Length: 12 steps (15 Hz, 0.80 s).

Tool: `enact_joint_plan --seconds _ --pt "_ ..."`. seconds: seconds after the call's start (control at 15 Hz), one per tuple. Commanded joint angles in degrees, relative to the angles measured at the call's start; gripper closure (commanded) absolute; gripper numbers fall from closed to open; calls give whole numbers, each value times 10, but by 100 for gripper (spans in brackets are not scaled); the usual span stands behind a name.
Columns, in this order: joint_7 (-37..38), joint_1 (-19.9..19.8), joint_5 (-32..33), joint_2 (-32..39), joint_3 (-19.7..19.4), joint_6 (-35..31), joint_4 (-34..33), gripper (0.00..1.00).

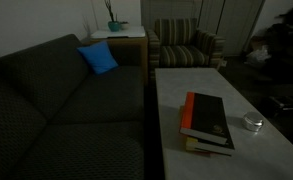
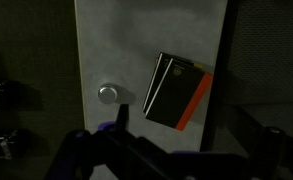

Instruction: Take off the lid from the silver object

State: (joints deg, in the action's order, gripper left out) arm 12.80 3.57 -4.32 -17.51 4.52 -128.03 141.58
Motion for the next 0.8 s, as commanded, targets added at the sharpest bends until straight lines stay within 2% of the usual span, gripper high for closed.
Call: enact_joint_plan --seconds 0.0,0.33,0.47,0.6,0.67,0.73 --pt "-18 -26 -2 73 -27 -18 -47 0" --pt "8 -42 -2 188 -46 -20 -116 0" --pt "-14 -41 -33 233 -51 -14 -145 0" --pt "-47 -46 -95 255 -52 -12 -161 0" --pt "-17 -38 -56 226 -50 -15 -133 0" --pt "-27 -39 -74 241 -50 -15 -144 0"
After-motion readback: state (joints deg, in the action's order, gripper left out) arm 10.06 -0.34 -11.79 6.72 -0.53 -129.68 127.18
